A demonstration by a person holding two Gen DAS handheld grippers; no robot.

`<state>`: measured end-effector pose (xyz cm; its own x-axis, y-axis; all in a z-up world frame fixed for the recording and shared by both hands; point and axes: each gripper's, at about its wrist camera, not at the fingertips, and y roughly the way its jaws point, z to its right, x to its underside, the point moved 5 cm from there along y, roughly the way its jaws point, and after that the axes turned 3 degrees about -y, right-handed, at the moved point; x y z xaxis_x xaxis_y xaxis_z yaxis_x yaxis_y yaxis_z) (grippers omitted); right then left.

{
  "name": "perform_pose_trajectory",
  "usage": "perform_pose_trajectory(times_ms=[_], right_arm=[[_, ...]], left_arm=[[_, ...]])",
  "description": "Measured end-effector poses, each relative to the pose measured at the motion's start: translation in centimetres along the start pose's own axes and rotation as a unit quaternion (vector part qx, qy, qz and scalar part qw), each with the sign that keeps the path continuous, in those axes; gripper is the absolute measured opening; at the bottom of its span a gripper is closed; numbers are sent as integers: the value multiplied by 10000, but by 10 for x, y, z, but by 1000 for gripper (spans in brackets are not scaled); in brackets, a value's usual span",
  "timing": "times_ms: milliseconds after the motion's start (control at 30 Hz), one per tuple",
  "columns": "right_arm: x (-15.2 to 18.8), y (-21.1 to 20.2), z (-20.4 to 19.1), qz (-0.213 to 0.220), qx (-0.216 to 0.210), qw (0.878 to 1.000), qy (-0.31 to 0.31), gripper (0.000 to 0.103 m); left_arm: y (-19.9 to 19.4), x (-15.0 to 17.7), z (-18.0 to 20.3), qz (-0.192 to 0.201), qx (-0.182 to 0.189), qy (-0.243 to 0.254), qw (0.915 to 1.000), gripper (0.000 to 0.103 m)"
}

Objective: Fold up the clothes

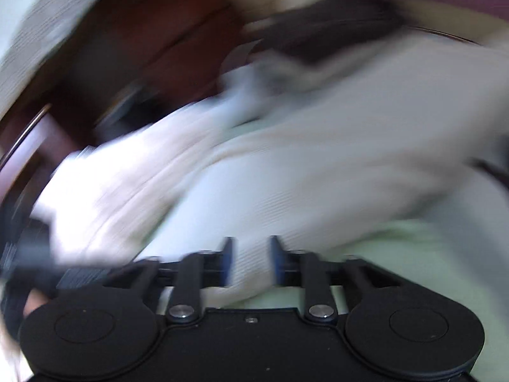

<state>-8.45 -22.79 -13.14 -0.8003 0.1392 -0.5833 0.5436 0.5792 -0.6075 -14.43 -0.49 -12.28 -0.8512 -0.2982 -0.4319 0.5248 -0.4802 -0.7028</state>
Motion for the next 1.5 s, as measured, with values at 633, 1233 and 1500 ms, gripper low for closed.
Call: perform_pose_trajectory(times_ms=[633, 1233, 1500], right_arm=[[-64, 39, 162, 1392, 1001, 9458, 2756, 20], [-40, -2, 108, 911, 1572, 9766, 1153, 48], [-11, 31, -17, 388, 474, 9926, -1045, 49]], left_arm=[[-20, -17, 20, -45, -353, 962, 9947, 0], [-31, -9, 9, -1181, -220, 281, 9924, 23], [13, -141, -20, -93, -1705, 1459, 9744, 43]])
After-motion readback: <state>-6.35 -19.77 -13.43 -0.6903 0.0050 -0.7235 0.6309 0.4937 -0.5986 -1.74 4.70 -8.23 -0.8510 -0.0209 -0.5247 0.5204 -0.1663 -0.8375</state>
